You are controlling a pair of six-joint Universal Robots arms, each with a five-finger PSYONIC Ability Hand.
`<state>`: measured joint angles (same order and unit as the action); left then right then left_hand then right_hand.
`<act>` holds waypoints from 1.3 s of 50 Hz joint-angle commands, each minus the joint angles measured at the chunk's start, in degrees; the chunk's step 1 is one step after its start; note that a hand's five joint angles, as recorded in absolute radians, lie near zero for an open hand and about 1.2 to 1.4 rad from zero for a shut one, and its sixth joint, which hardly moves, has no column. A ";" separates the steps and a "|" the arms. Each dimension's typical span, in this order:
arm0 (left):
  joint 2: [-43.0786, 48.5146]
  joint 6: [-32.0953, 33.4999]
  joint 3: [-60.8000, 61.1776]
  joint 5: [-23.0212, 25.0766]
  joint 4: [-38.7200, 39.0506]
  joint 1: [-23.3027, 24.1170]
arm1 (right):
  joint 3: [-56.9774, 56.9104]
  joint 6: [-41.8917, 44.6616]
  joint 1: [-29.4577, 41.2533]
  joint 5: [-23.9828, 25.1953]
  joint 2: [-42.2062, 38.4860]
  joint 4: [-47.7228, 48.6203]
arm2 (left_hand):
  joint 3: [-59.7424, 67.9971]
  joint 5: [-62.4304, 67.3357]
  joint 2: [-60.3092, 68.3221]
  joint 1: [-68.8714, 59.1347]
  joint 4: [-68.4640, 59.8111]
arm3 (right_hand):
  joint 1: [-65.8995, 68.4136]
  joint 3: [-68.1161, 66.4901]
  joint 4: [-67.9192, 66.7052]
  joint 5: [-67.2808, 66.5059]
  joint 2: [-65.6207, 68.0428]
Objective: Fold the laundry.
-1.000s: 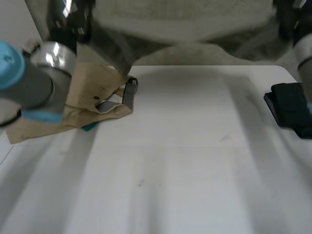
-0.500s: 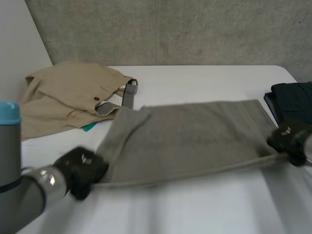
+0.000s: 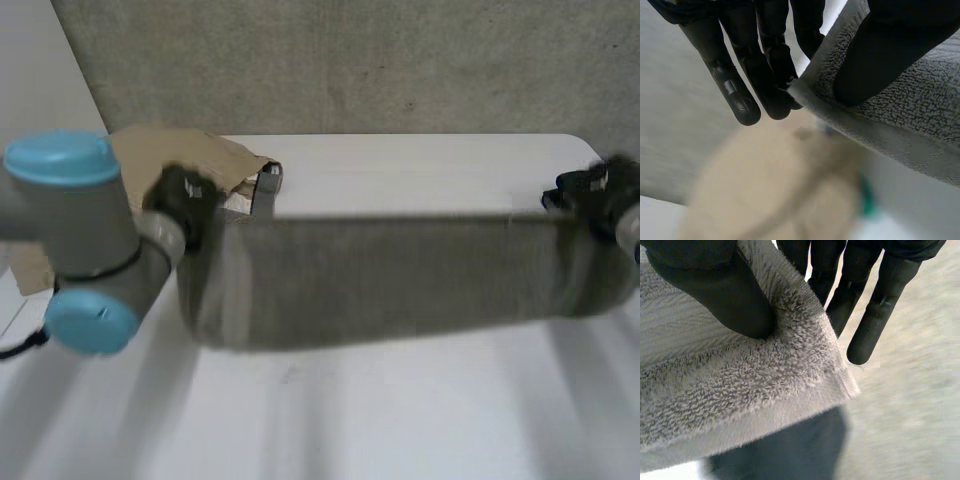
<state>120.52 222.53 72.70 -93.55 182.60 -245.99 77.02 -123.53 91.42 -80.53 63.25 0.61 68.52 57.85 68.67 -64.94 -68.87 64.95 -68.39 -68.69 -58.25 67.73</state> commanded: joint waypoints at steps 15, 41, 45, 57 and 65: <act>-5.64 -9.56 -7.93 -0.49 36.87 -1.16 | -10.93 -28.96 3.86 -3.50 6.45 31.91 | 11.48 12.15 11.33 -15.06 -11.13 | 15.05 -11.61 -11.31 -11.75 12.27; -17.49 -9.57 28.37 -0.58 -2.61 -0.37 | 13.15 -1.21 -1.49 5.03 7.04 -7.79 | 11.48 12.15 11.33 -15.06 -11.13 | 15.05 -11.61 -11.31 -11.75 12.27; -24.16 -8.17 31.44 -0.23 -21.34 0.15 | 17.81 9.16 -6.42 5.38 14.08 -21.50 | 11.48 12.15 11.33 -15.06 -11.13 | 15.05 -11.61 -11.31 -11.75 12.27; -24.20 -4.91 27.07 -0.31 -20.10 4.55 | 21.25 16.66 -10.56 5.82 17.78 -24.79 | 11.48 12.15 11.33 -15.06 -11.13 | 15.05 -11.61 -11.31 -11.75 12.27; -10.76 -5.09 16.70 -0.49 -5.78 4.11 | 16.24 7.08 -6.17 5.64 9.62 -7.83 | 11.48 12.15 11.33 -15.06 -11.13 | 15.05 -11.61 -11.31 -11.75 12.27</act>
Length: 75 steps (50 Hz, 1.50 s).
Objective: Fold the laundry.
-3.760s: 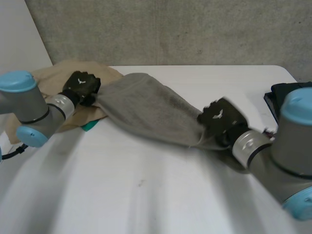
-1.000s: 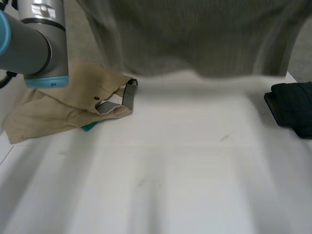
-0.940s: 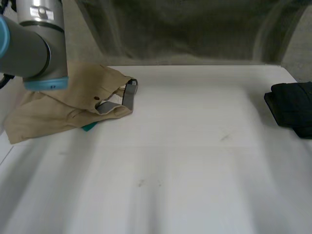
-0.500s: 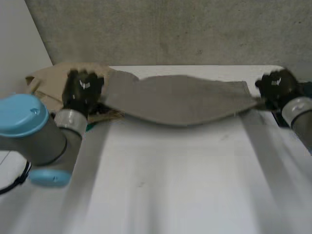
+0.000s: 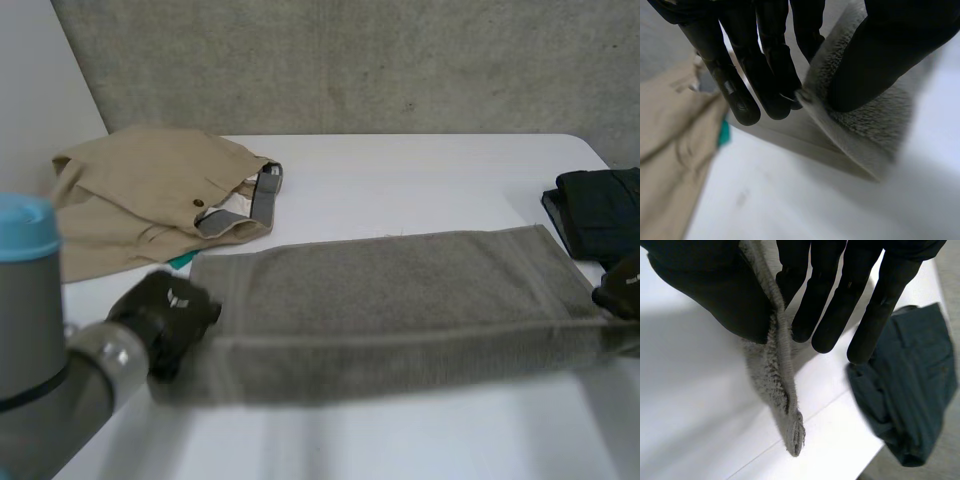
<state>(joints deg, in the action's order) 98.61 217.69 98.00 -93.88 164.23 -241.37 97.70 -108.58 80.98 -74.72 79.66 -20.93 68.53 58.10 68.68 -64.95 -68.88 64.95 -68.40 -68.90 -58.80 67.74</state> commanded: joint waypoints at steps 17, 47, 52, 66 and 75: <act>33.92 0.19 -31.55 -6.75 27.37 -1.91 | -27.27 -14.99 12.27 -1.39 -32.26 37.09 | 11.47 11.90 11.32 -15.05 -11.12 | 15.05 -11.60 -11.10 -11.20 12.26; 21.45 -7.98 -15.12 -5.96 31.50 2.39 | -14.73 -24.76 0.85 6.96 -22.35 19.17 | -58.53 -58.10 -58.68 54.95 58.88 | -40.07 43.52 44.02 43.92 -42.86; 21.45 -8.77 -15.12 -5.96 31.50 2.48 | -15.43 -24.32 0.76 6.26 -26.74 24.18 | -58.53 -58.10 -58.68 54.95 58.88 | -21.19 24.64 25.13 25.04 -23.97; 17.06 -9.91 -13.54 -5.96 31.50 2.04 | -15.70 -16.33 -9.96 -0.43 -22.72 24.80 | -58.53 -58.10 -58.68 54.95 58.88 | 15.05 -11.60 -11.10 -11.20 12.26; 14.07 -12.81 -10.03 -5.08 31.50 1.69 | -15.70 -14.12 -9.44 0.63 -18.14 25.15 | -58.53 -58.10 -58.68 54.95 58.88 | 15.05 -11.60 -11.10 -11.20 12.26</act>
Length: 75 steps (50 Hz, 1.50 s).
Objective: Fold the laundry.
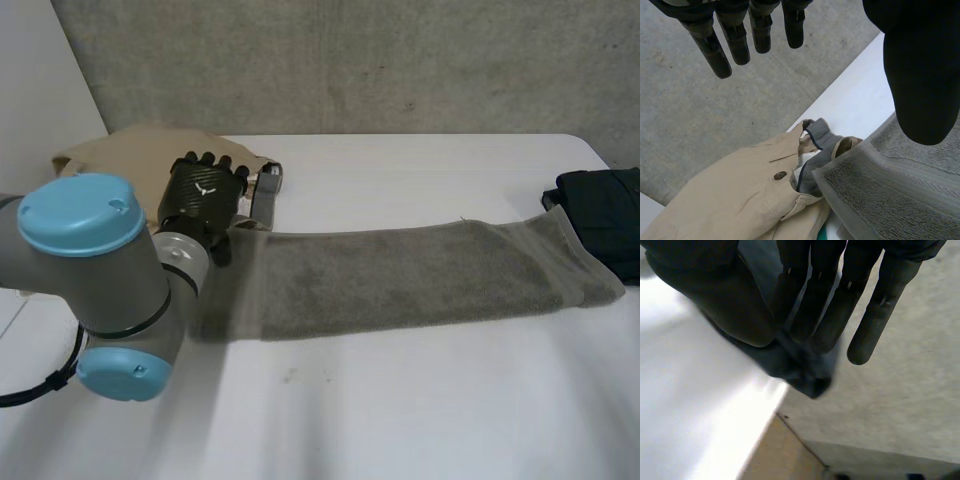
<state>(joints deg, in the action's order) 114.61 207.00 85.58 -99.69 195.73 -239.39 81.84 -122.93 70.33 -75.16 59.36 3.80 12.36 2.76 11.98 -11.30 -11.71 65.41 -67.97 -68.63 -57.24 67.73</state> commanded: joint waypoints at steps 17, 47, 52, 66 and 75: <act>-5.36 -4.15 4.24 1.08 0.00 -0.02 | 5.16 -15.42 10.54 9.24 5.68 0.50 | -2.36 -2.76 -1.98 1.30 1.71 | -42.37 44.94 45.60 44.21 -44.70; -4.83 -6.26 4.51 3.01 1.14 -0.02 | 4.38 -8.38 2.53 9.77 -4.60 6.31 | -2.36 -2.76 -1.98 1.30 1.71 | 14.59 -12.03 -11.37 -12.76 12.27; -4.92 -6.26 4.51 3.01 1.23 0.07 | 5.25 -9.34 1.91 10.73 -4.43 4.20 | -2.36 -2.76 -1.98 1.30 1.71 | -14.16 16.72 17.38 15.99 -16.48; -5.27 -6.78 5.56 3.01 1.14 0.24 | 7.81 -14.01 2.09 17.41 -0.73 3.67 | -2.36 -2.76 -1.98 1.30 1.71 | -25.72 28.29 28.95 27.56 -28.04; -5.27 -8.89 5.74 3.19 1.14 0.24 | 4.38 -13.75 2.26 16.89 -5.39 4.11 | -2.36 -2.76 -1.98 1.30 1.71 | -23.54 26.10 26.76 25.37 -25.86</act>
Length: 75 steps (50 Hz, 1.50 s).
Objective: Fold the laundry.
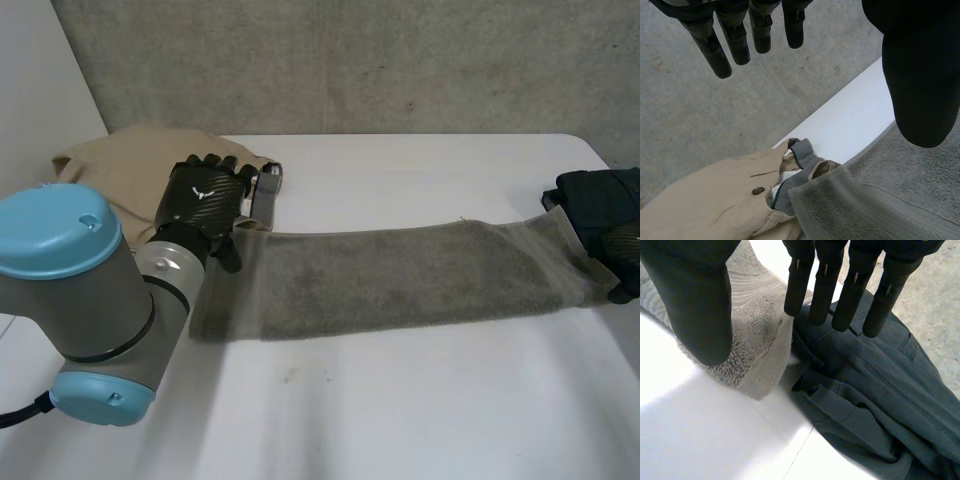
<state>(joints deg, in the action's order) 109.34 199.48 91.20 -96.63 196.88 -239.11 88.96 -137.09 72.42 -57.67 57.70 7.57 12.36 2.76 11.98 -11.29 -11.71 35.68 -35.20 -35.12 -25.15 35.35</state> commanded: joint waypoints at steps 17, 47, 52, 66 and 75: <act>-0.09 -1.46 0.56 0.92 -0.01 -0.30 | -3.18 -0.02 -0.26 -2.80 -5.84 3.32 | -2.36 -2.76 -1.98 1.29 1.71 | 44.32 -44.80 -44.88 -44.85 44.65; -8.61 -2.25 2.93 0.83 -0.01 -4.43 | -7.04 -2.04 29.77 -9.04 11.04 4.29 | -2.36 -2.76 -1.98 1.29 1.71 | 44.32 -44.80 -44.88 -44.85 44.65; -9.76 -3.83 3.99 0.92 -0.01 -5.13 | -5.99 -2.04 45.84 -8.43 7.19 9.47 | -2.36 -2.76 -1.98 1.29 1.71 | 44.32 -44.80 -44.88 -44.85 44.65; -7.21 -4.71 3.64 1.27 0.08 -3.64 | -5.64 -0.90 58.36 -9.65 -4.96 8.96 | -2.36 -2.76 -1.98 1.29 1.71 | 5.02 -5.50 -5.58 -5.55 5.35; -1.94 -4.62 -2.24 1.36 0.17 1.37 | 0.59 -12.21 44.17 -12.65 10.83 5.27 | -2.36 -2.76 -1.98 1.29 1.71 | -25.68 25.20 25.12 25.15 -25.35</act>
<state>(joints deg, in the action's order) 104.61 194.82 92.09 -95.36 197.03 -240.42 85.53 -141.38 128.28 -69.37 57.73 15.20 12.36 2.76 11.98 -11.30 -11.71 13.20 -12.42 -12.64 -2.76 12.53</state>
